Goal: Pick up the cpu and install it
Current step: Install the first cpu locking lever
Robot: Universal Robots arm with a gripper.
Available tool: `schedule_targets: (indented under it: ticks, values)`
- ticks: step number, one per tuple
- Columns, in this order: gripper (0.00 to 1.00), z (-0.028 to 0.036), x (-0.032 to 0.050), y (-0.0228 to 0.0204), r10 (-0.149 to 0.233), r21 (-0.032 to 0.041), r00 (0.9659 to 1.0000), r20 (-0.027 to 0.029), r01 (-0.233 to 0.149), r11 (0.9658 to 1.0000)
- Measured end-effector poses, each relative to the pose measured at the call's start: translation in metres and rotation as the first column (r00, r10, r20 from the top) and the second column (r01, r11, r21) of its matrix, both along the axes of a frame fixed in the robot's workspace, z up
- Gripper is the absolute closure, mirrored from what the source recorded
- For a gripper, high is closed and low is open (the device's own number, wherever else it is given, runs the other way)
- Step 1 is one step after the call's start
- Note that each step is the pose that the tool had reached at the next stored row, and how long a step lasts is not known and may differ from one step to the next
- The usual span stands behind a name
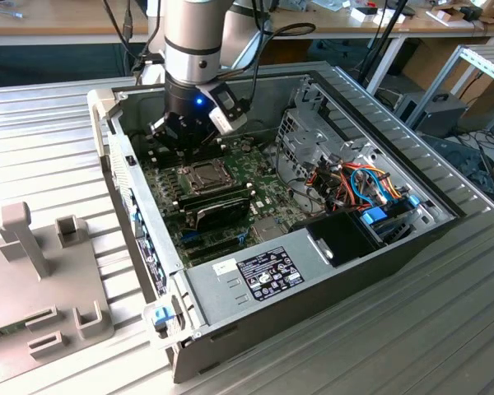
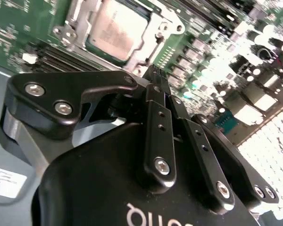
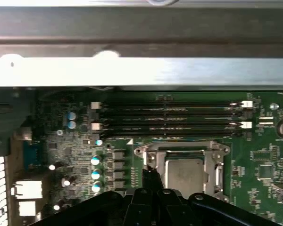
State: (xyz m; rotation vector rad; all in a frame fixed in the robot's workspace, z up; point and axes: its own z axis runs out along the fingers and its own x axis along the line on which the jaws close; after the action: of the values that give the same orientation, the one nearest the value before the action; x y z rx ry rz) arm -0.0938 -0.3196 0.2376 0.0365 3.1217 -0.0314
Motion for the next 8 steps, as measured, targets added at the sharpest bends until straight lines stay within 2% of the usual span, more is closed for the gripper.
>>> schedule_targets:
  ticks: [2,5,8]
  values:
    - [0.89,0.0002,-0.0013,0.0003,0.000,0.0000,1.0000,0.0030,0.000,1.0000]
    - [0.89,0.0027,-0.0014,0.0005,0.000,-0.0002,1.0000,0.0033,0.000,1.0000]
    - [0.89,0.0113,-0.0015,0.0005,0.000,-0.0001,1.0000,0.0034,0.000,1.0000]
